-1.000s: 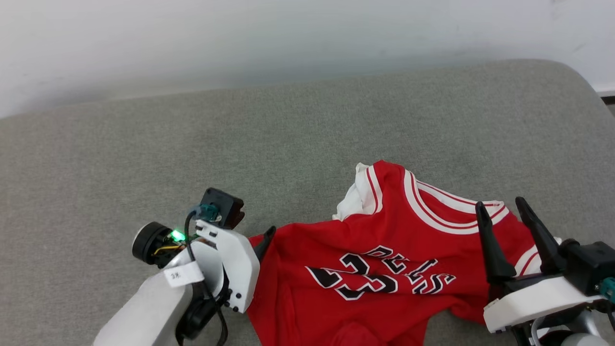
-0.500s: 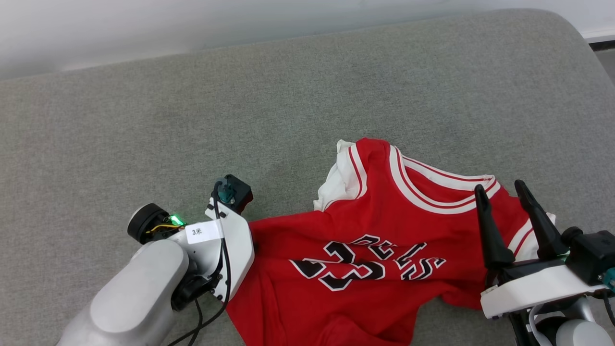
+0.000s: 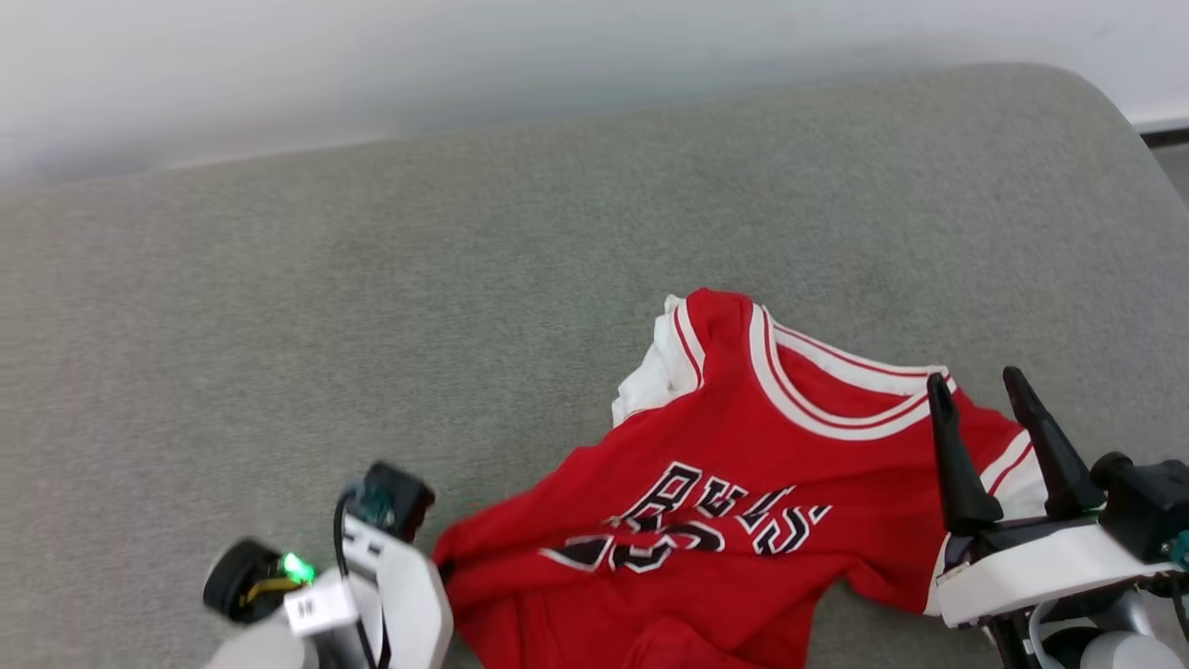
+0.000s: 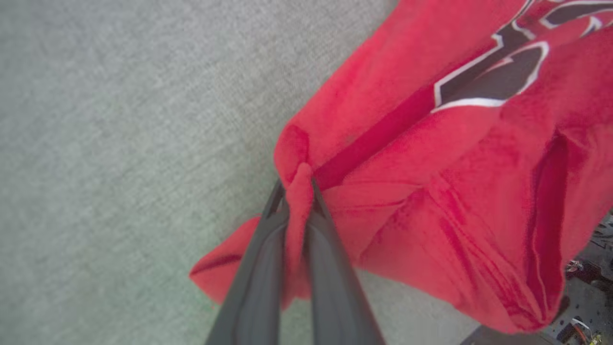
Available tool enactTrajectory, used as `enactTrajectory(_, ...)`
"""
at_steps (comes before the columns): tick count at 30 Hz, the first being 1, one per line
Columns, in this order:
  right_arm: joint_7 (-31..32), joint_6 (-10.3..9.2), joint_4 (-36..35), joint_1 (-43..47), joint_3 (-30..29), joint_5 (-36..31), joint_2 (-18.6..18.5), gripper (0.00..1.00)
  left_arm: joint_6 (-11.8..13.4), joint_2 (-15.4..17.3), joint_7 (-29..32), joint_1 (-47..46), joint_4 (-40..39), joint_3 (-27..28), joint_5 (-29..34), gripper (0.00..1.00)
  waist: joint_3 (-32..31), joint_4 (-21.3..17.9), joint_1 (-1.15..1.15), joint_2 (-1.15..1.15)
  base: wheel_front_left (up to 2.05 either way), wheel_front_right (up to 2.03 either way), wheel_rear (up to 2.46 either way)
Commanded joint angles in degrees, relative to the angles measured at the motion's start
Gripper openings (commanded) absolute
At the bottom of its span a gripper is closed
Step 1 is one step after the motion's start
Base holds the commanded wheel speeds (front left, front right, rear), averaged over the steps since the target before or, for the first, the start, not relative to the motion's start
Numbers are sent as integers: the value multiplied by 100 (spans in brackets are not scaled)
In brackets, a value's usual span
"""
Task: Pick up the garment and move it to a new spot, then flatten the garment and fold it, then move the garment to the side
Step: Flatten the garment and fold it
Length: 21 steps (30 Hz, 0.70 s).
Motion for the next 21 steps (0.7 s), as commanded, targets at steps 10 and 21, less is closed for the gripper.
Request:
enactTrajectory(10, 201, -2, -208, 266, -33, -119, 22, 100, 510, -2, -109, 1466, -1021, -150, -397, 2, -551, 407, 0, 0, 0, 0, 0)
enactTrajectory(21, 419, -2, -472, 442, -39, -207, 24, 100, 671, -507, -1708, 1224, -1299, 329, -57, 100, -808, 401, 0, 0, 0, 0, 0)
